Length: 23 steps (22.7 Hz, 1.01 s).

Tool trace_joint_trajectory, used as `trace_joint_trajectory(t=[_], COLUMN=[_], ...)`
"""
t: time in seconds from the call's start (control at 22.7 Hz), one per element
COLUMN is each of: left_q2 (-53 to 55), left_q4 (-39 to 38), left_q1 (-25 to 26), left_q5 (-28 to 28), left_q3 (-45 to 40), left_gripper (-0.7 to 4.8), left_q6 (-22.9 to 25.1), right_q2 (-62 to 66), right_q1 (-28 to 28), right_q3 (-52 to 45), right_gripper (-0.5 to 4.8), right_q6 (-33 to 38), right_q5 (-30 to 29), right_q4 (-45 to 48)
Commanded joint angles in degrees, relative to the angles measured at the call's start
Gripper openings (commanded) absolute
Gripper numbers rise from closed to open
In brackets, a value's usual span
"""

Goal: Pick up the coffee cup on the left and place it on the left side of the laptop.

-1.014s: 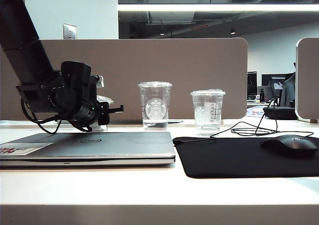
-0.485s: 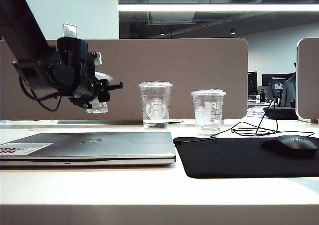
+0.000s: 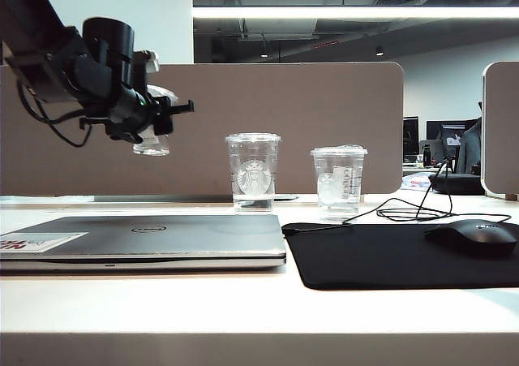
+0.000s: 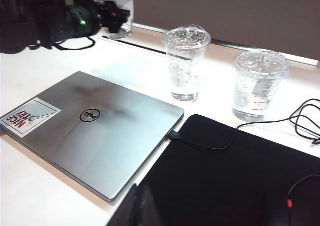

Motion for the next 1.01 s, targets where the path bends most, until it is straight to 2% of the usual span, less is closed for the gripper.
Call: trace_joint_trajectory(t=[0.04,0.35,0.62,0.84,1.01], left_q2=[-4.2,-15.0,-21.8,-25.6,-26.7], left_q4=[2.5,10.1,13.9,18.1,21.8], left_q1=[1.0,4.5,6.1,7.4,9.2], left_q5=[-0.2,-0.2,-0.3,-3.9,-4.1], left_q3=[-4.6,-20.7,-30.6,-38.4,-43.9], left_gripper=[1.34,1.34,1.34,1.33,1.32], left_q6=[0.1,0.0,0.0,-0.1,-0.5], right_q2=[-0.2,-0.1,-0.1,-0.1,-0.1], right_q1=[0.0,0.0,0.0,0.0,0.0], right_q3=[0.4,0.4,0.4,0.4,0.4], right_gripper=[-0.03,-0.03,-0.03,-0.03,-0.03], right_q6=[0.2,-0.6,-0.9,-0.9,-0.9], right_q5=[-0.2,-2.9,-4.8,-4.8,-4.8], right_q4=[1.0,0.9,0.9,0.8,0.8])
